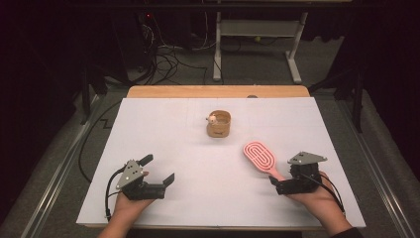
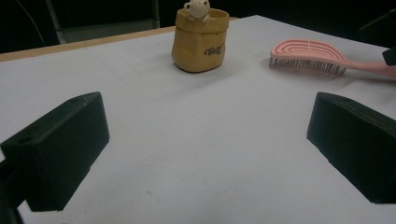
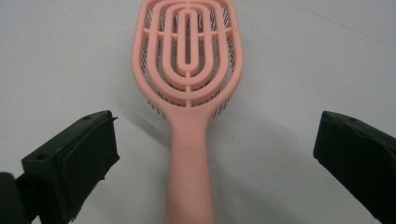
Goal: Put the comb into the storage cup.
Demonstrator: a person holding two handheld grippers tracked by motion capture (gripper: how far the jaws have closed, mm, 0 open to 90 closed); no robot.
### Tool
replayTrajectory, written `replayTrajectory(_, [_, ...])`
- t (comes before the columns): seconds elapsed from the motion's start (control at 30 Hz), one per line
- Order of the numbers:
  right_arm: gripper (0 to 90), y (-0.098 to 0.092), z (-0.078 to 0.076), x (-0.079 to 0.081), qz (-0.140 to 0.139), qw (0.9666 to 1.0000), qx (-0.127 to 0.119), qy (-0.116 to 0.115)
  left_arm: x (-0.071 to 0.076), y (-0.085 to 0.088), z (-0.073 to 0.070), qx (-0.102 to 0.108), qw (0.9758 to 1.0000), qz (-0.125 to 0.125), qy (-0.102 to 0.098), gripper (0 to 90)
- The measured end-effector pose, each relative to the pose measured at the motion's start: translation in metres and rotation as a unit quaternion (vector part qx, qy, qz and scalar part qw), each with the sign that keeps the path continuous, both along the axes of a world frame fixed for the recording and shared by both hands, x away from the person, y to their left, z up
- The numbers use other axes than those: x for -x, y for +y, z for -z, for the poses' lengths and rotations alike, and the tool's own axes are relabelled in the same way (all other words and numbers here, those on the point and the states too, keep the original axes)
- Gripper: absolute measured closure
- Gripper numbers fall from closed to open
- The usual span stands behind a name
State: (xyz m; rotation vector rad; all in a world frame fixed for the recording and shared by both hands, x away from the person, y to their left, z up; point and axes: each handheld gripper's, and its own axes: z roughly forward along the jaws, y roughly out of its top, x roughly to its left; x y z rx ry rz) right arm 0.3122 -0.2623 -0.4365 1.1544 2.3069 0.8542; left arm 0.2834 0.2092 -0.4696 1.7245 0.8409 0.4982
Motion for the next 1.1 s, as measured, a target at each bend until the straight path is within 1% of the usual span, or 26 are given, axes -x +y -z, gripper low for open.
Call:
replayTrajectory(0.07, [0.5,0.002,-0.001,-0.001,-0.006,0.9999,0.008,0.006,0.000,0.000,0.000,0.000,1.0000,0.001,0.000,0.0])
replayTrajectory(0.2, [0.5,0.005,-0.001,-0.001,-0.011,0.9998,0.014,0.012,0.000,-0.001,0.000,0.000,1.0000,0.002,0.000,0.0])
replayTrajectory(0.23, [0.5,0.009,-0.001,-0.002,-0.014,0.9995,0.020,0.019,0.000,0.000,0.000,0.000,1.0000,0.002,0.000,0.0])
replayTrajectory(0.4, [0.5,0.016,-0.001,-0.007,-0.021,0.9992,0.026,0.024,0.001,0.000,0.000,0.001,1.0000,0.003,-0.001,0.0])
replayTrajectory(0.5, [0.5,0.020,-0.001,-0.011,-0.019,0.9992,0.021,0.028,0.000,0.000,0.000,0.001,1.0000,0.004,-0.001,0.0])
replayTrajectory(0.53, [0.5,0.023,0.000,-0.015,-0.022,0.9991,0.022,0.029,0.000,0.000,0.000,0.001,1.0000,0.004,-0.001,0.0])
replayTrajectory(0.6, [0.5,0.024,0.000,-0.016,-0.023,0.9990,0.025,0.029,0.000,0.000,0.000,0.002,1.0000,0.004,0.000,0.0])
replayTrajectory(0.63, [0.5,0.027,0.001,-0.019,-0.024,0.9989,0.024,0.031,0.000,0.000,0.000,0.002,1.0000,0.004,0.000,0.0])
replayTrajectory(0.7, [0.5,0.028,0.001,-0.021,-0.022,0.9990,0.024,0.031,0.000,0.000,0.000,0.001,1.0000,0.003,-0.003,0.0])
replayTrajectory(0.73, [0.5,0.031,0.001,-0.025,-0.024,0.9989,0.024,0.031,0.000,0.000,0.001,0.001,1.0000,0.003,-0.002,0.0])
replayTrajectory(0.9, [0.5,0.036,0.001,-0.033,-0.023,0.9988,0.026,0.034,0.000,0.000,0.001,0.001,1.0000,0.004,-0.002,0.0])
replayTrajectory(1.1, [0.5,0.042,0.003,-0.044,-0.020,0.9984,0.030,0.045,0.000,0.000,0.001,0.002,1.0000,0.004,-0.002,0.0])
